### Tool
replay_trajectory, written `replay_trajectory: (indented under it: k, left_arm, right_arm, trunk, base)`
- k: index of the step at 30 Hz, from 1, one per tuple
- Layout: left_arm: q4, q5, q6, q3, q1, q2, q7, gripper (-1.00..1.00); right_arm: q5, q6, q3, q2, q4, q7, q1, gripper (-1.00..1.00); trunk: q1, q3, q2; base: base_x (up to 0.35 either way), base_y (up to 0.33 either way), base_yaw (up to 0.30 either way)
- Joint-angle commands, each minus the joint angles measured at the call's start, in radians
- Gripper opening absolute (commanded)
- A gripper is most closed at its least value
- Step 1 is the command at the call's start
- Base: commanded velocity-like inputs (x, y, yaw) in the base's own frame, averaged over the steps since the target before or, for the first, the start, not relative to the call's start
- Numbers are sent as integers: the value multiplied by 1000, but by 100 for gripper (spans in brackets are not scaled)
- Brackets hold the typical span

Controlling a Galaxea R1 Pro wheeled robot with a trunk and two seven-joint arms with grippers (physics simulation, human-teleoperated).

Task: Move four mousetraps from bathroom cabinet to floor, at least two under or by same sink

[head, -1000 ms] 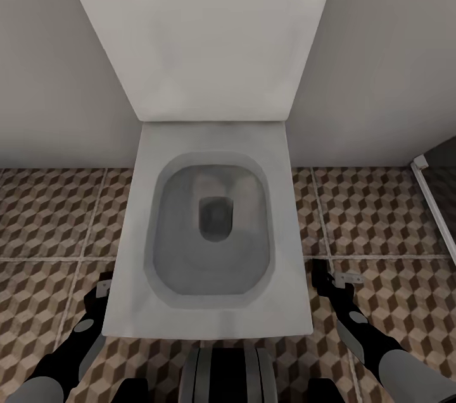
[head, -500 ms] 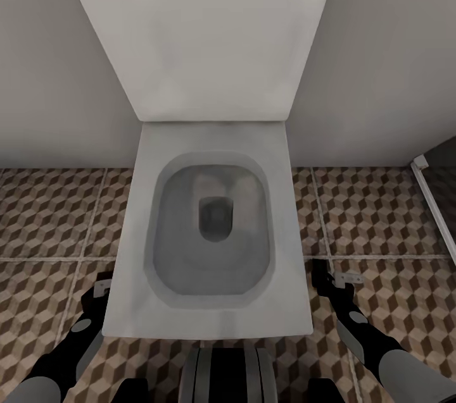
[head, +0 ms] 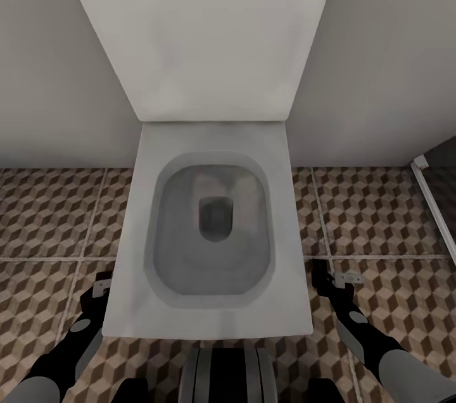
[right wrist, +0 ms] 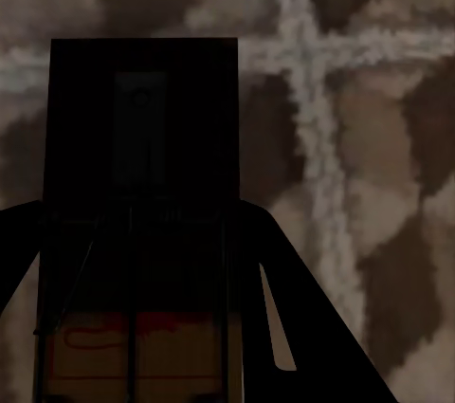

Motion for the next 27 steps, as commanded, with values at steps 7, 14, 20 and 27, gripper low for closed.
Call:
replay_trajectory:
  k: [7, 14, 20, 27]
  left_arm:
    - [0, 7, -3, -3, 0, 0, 4, -100]
    - [0, 7, -3, -2, 0, 1, 4, -100]
    - [0, 7, -3, -1, 0, 2, 4, -100]
    - [0, 7, -3, 0, 0, 2, 5, -100]
  right_arm:
    - [-7, -3, 9, -1, -1, -7, 0, -100]
    - [-7, -3, 9, -1, -1, -7, 0, -100]
    - [-7, -3, 9, -1, -1, -7, 0, -100]
    - [-7, -3, 9, -1, -1, -7, 0, -100]
  trunk:
    - [0, 0, 0]
    - [1, -8, -1]
    - [2, -16, -1]
    - [2, -16, -1]
  base:
    - [0, 0, 0]
    - [0, 0, 0]
    - [0, 0, 0]
    - [0, 0, 0]
